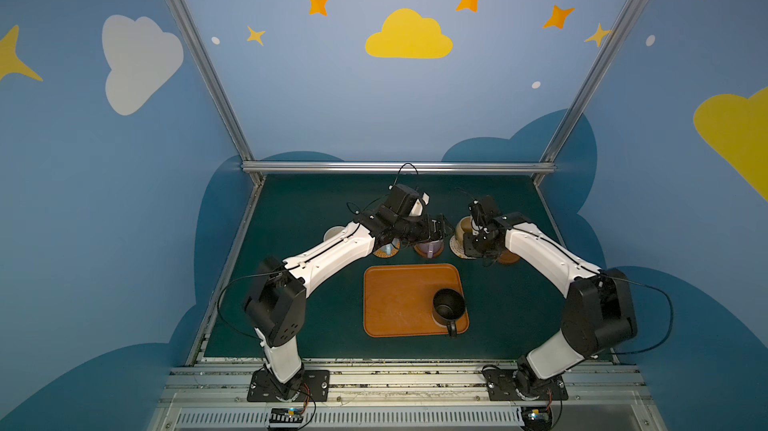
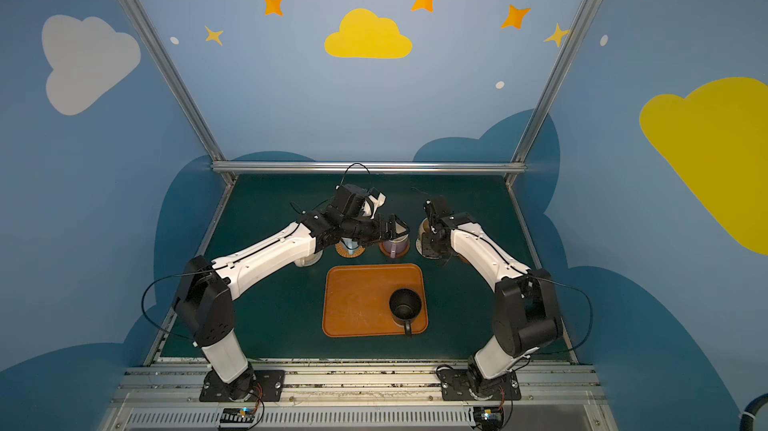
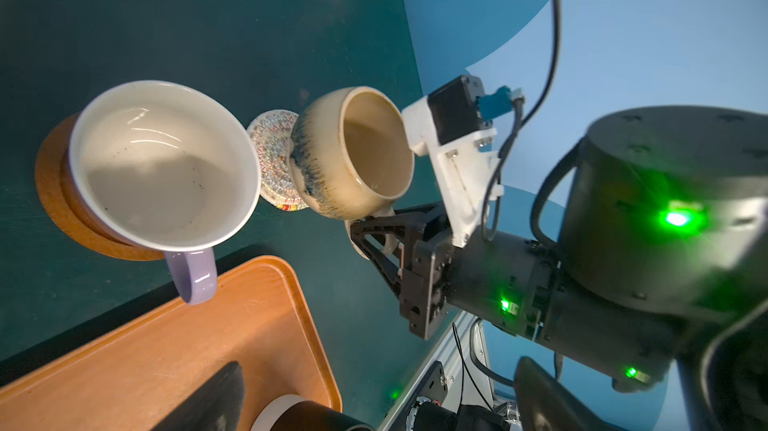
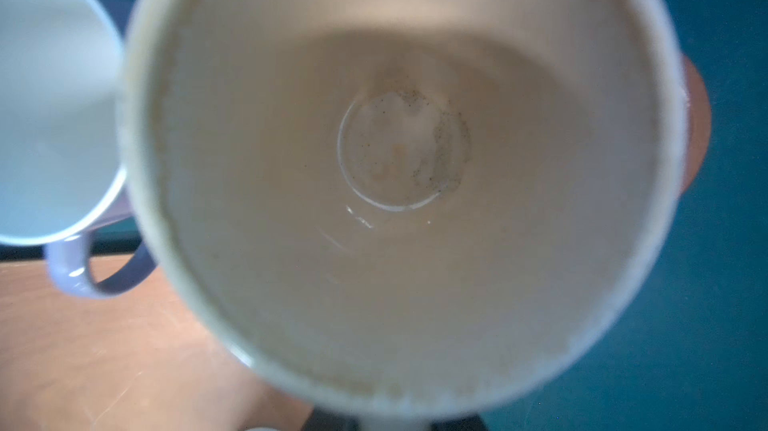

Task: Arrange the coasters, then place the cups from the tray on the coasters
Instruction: 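Lower beige glazed mug onto patterned coaster with right gripper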

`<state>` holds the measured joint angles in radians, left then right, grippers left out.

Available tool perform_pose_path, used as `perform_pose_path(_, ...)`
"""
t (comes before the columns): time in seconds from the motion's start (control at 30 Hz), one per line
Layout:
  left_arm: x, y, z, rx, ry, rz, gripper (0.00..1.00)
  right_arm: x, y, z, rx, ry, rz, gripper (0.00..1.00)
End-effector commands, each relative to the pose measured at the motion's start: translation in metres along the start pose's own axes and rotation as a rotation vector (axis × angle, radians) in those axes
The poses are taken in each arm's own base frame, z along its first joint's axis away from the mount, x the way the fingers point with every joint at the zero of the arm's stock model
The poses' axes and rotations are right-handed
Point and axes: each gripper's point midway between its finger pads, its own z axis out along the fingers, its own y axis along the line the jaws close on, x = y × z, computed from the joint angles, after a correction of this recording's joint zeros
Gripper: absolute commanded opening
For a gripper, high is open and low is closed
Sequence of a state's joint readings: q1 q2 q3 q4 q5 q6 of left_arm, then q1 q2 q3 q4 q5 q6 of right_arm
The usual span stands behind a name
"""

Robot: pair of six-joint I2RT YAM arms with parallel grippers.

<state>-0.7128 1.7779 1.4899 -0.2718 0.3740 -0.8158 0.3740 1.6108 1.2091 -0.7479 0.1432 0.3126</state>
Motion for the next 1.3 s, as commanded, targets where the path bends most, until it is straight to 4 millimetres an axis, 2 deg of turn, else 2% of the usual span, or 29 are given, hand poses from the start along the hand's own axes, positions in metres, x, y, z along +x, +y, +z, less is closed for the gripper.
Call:
perform_pose_path(0.0, -0.002, -0.004, 0.007, 0.026, 0.003, -0.004, 1.00, -0.034, 0.007, -0.010, -0.035, -0.101, -0.012, 0.00)
perform_pose_path(0.17, 0.000, -0.003, 0.011, 0.022, 0.001, -0.002, 1.00, -0.037, 0.006, 0.000, -0.045, -0.057, -0.021, 0.00)
perform_pose_path(0.4, 0.002, 0.004, 0.017, 0.014, 0.006, -0.015, 1.00, -0.031, 0.003, 0.020, -0.015, 0.030, -0.005, 0.00)
perform_pose_path(0.93, 0.001, 0.007, 0.015, 0.000, -0.005, -0.005, 1.00, -0.012, 0.000, 0.033, 0.001, 0.056, 0.005, 0.00)
perform_pose_path(1.1, 0.002, 0.008, 0.017, 0.006, 0.000, -0.011, 1.00, -0.002, -0.004, 0.044, 0.030, 0.097, -0.008, 0.00)
perform_pose_path(1.27, 0.002, 0.007, 0.012, 0.002, -0.015, -0.005, 1.00, 0.007, -0.005, 0.043, 0.038, 0.100, -0.015, 0.00)
